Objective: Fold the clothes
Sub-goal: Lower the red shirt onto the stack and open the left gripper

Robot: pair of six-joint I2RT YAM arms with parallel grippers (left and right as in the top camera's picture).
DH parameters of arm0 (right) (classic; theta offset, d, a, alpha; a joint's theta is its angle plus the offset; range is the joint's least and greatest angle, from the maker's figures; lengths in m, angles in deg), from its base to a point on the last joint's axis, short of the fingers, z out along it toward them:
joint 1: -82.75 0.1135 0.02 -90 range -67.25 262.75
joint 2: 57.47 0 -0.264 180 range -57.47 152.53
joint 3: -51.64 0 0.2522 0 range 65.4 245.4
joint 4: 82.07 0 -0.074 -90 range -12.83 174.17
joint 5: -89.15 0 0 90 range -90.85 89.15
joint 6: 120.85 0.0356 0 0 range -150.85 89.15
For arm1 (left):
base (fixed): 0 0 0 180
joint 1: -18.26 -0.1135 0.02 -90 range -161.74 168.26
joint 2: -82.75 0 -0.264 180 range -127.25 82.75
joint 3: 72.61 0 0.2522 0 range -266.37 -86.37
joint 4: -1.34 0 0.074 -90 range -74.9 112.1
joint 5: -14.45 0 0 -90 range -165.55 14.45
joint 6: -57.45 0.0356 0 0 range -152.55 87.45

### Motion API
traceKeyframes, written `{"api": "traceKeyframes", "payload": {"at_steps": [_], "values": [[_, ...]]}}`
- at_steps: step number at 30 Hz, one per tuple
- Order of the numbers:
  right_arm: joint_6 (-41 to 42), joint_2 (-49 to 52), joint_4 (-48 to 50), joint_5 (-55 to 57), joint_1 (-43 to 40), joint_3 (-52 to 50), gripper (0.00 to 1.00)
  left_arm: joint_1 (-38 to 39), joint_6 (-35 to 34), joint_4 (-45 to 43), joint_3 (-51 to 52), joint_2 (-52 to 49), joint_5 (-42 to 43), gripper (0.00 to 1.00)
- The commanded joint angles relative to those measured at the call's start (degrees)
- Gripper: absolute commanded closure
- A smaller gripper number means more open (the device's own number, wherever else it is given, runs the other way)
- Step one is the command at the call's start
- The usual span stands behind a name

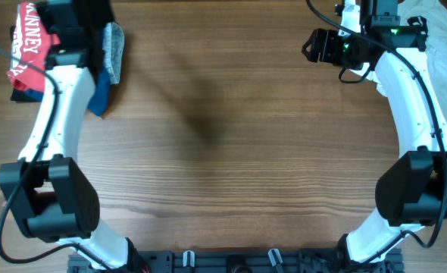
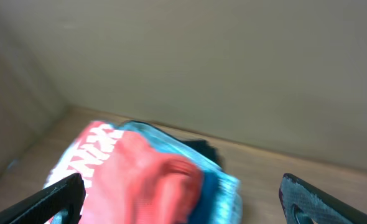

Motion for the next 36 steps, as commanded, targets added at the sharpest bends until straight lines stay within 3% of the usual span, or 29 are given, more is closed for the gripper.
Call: {"api": "traceKeyframes", "payload": {"at_steps": [1,4,12,25,29,33,36], "values": [[-0.9,0.4,0.4,0.8,0.2,0.1,0.14,-5.8,-9.6,-2.2,-0.6,-0.3,1.1,0.00],[-0.8,0.4,0.5,1.0,0.2,0.1,0.14,-10.0,-14.6,-3.7,-0.6,-1.7,6.3,0.00],[-0.9,0.4,0.5,1.9,0.5,0.1,0.13,-13.8,-15.1,-17.5,-0.6,-13.1,9.1,0.00],[-0.9,0.7,1.2,2.1,0.5,0.0,0.13,-11.5,-15.1,-11.4,-0.6,-30.3,20.2,0.00],[-2.2,0.5,1.6,2.1,0.5,0.0,0.13,-9.9,-12.6,-12.3,-0.6,-28.3,20.2,0.00],[-5.1,-1.2,3.1,3.5,0.5,1.6,0.01,-8.4,-8.2,-10.8,-0.6,-20.7,18.3,0.00],[-7.4,-3.5,2.8,7.3,0.5,5.8,0.00,-7.7,-8.2,-7.5,-0.6,-13.1,17.4,0.00]]}}
